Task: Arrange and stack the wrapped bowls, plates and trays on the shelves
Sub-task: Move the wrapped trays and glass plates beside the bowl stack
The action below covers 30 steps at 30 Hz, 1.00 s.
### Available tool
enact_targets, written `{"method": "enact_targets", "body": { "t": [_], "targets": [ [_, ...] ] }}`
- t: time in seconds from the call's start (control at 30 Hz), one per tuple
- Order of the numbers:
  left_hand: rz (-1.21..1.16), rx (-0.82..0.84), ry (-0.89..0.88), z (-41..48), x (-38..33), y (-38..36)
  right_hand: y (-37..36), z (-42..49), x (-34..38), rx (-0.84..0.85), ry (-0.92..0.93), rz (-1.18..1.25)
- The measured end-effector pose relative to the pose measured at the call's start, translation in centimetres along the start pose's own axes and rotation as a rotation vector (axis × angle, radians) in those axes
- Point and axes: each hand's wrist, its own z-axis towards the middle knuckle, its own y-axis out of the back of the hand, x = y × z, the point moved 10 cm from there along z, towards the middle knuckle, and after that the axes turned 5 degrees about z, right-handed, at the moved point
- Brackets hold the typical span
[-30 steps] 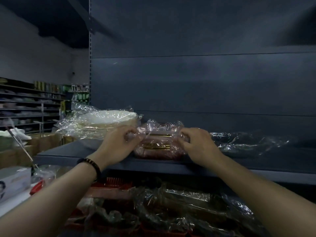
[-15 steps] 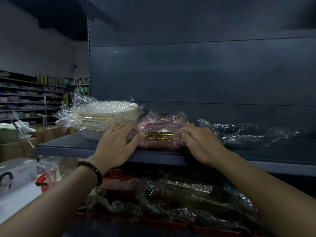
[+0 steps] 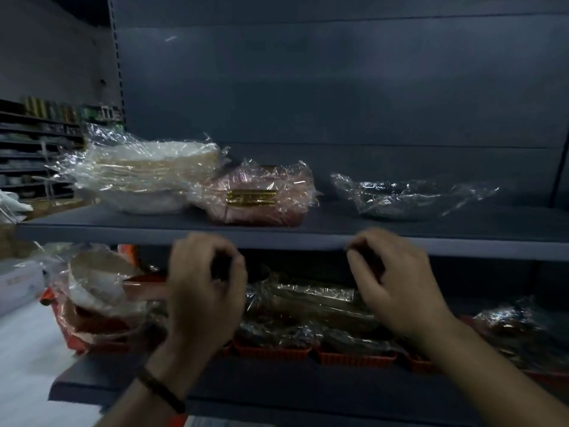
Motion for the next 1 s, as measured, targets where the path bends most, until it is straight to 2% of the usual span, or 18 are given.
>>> {"method": "enact_targets", "body": {
  "t": [0.1,0.2,0.33,0.4,0.47,0.57,0.73,1.0],
  "targets": [
    [-0.112,0.267,0.144,-5.5,-0.7,-6.8,-3.2,-4.3,-4.5,0.175,-0.337,0.155],
    [-0.155,0.407,0.281,-9.5,-0.2,-11.7,-6.3,-9.0,-8.5,0.304,-0.496,0.137],
    [-0.015,0.38,0.421,-13.4,2.0,-13.8,-8.7,-14.9,-13.2,0.302,-0.689,0.176],
    [0.06,0.414,0.474,-14.6,3.0,-14.9,-10.1,-16.3,-14.9,0.359,-0.769,0.166],
    [0.126,0.508,0.509,-15.3,4.1,-16.5,-11.2,-16.9,-15.9,0.382,-0.817,0.193],
    [0.16,0.527,0.475,-14.9,4.1,-17.5,-11.4,-17.0,-16.5,0.295,-0.85,0.238],
    [0.188,0.593,0.581,-16.2,5.4,-18.7,-13.2,-18.0,-16.8,0.339,-0.866,0.25],
    [0.311,0.643,0.506,-14.9,6.2,-20.7,-14.3,-18.7,-16.7,0.353,-0.879,0.312]
  ]
}}
